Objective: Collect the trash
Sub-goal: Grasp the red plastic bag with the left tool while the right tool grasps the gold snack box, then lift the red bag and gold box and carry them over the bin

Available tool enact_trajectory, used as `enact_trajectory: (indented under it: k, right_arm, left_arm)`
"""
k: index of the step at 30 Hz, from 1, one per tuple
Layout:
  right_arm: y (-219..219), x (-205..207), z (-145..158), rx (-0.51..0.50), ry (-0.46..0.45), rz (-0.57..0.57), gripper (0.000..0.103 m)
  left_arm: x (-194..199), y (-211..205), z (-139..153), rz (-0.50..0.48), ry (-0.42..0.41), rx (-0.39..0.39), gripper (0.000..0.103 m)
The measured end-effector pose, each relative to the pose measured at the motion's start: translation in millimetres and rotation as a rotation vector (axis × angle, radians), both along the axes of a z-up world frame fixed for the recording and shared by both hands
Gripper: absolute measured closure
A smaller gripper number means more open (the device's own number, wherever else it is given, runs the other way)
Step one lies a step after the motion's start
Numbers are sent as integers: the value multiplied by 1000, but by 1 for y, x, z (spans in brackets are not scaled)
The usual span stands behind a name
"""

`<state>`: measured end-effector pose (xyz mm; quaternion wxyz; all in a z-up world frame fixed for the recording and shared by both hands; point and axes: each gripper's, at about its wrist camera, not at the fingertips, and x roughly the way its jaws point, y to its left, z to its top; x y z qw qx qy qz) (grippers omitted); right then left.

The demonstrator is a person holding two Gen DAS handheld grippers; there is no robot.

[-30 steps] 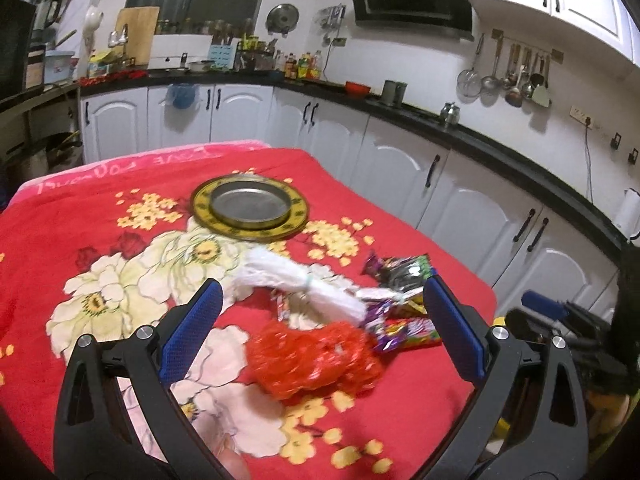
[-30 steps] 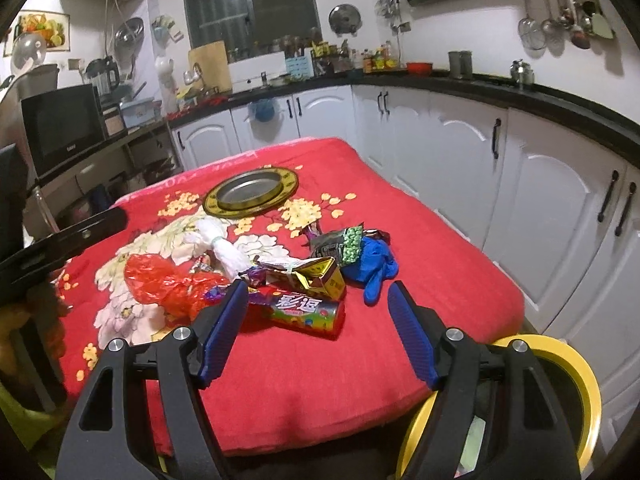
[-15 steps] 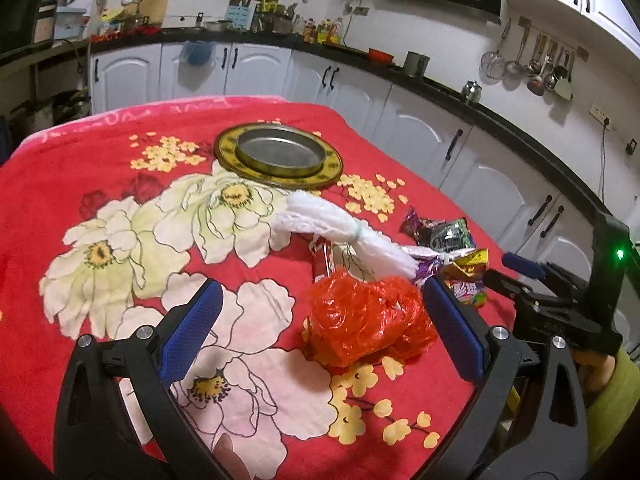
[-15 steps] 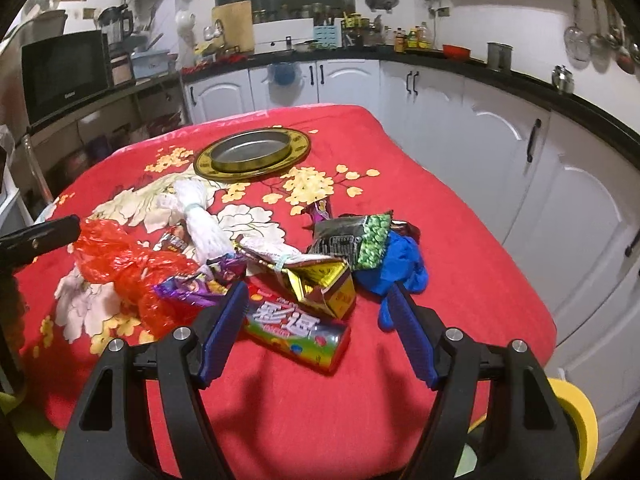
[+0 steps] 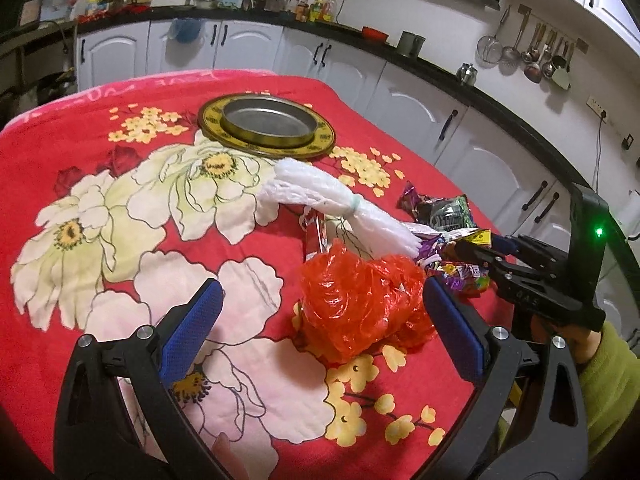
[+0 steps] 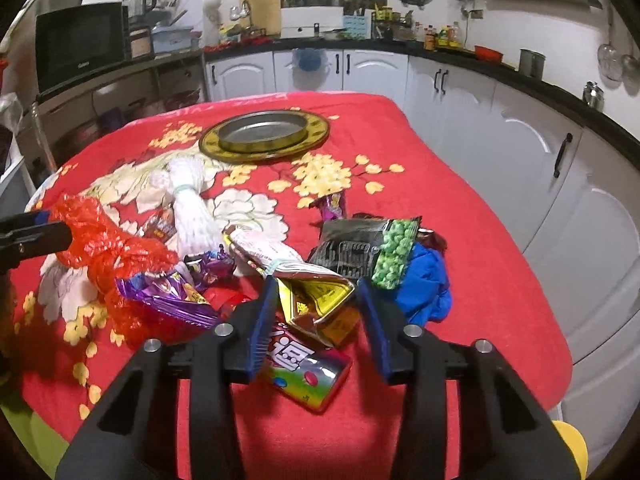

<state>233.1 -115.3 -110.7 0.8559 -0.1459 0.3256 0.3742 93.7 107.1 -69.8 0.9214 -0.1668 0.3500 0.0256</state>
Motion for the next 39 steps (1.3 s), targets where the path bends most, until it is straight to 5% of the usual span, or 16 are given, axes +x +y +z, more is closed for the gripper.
enact_trajectory:
  k: [9, 13, 16, 31, 39]
  right_arm:
    - [-8, -15, 8, 61, -27, -24, 65]
    - [-12, -17, 16, 93, -34, -67, 65]
    - [-15, -20, 24, 105, -48, -95, 65]
    - [-38, -39, 55, 185, -98, -181, 66]
    - [-42, -51, 65, 228, -91, -178, 66]
  left_arm:
    - [4, -2, -5, -29, 26, -1, 44]
    - [5, -5, -5, -49, 36, -2, 85]
    - [5, -7, -5, -70, 40, -5, 97]
    - [-22, 2, 48, -27, -147, 53, 99]
    - [-24, -5, 57, -31, -177, 92, 99]
